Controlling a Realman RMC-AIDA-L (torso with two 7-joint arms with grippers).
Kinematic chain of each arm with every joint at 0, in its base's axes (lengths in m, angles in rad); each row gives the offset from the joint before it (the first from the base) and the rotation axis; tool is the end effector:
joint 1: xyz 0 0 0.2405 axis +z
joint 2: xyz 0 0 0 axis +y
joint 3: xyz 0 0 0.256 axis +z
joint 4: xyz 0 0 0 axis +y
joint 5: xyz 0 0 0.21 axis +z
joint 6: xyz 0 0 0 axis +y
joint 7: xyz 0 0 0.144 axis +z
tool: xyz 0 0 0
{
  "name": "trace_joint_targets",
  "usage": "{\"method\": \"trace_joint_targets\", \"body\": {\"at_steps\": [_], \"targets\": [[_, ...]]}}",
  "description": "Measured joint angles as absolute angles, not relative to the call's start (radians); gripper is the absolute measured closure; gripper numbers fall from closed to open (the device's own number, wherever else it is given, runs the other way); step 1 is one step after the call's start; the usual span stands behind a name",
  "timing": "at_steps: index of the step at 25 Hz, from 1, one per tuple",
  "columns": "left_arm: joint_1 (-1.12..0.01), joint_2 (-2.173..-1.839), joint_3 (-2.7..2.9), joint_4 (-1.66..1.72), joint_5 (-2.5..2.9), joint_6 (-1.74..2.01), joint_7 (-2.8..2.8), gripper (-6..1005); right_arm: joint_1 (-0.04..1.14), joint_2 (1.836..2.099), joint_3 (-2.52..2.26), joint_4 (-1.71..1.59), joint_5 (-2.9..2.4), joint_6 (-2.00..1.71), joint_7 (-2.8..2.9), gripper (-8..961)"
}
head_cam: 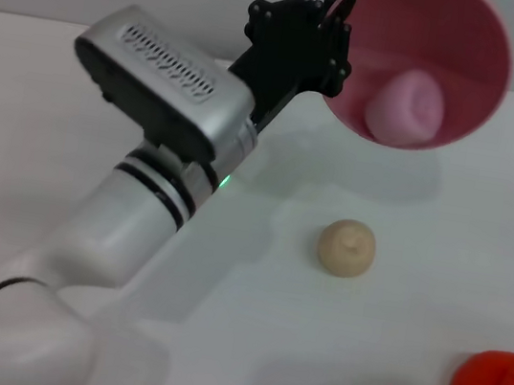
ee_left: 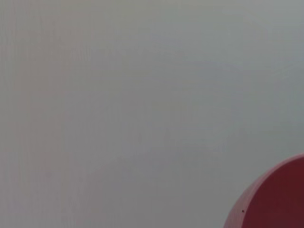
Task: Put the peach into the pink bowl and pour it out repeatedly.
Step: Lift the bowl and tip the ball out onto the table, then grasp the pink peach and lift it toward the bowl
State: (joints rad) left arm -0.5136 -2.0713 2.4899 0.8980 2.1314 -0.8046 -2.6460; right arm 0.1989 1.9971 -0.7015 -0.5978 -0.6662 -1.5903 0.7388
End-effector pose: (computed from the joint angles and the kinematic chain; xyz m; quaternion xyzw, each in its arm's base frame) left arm -0.1237 0.3427 -0.1006 -0.7970 -0.0809 -0.3473 0.4874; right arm 0.3261 0.2734 0.1841 -0.6034 0.0230 0.4783 0.6377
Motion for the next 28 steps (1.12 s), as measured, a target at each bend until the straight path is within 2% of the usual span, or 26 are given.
{"method": "trace_joint_targets", "body": {"at_steps": [6, 22, 28], "targets": [[-0.486, -2.068, 2.532, 0.872, 2.182, -0.928, -2.727, 955, 0.199, 1.997, -0.701, -0.605, -0.668, -1.602, 0.752, 583], [-0.470, -2.064, 2.539, 0.872, 2.184, -0.944, -2.735, 955, 0.183, 2.011, -0.700, -0.643, -0.709, -1.591, 0.862, 596], [-0.505, -2.060, 2.337, 0.922, 2.183, -0.601, -2.782, 955, 0.171, 2.017, -0.693, -0.790, -0.909, -1.528, 1.068, 601]]}}
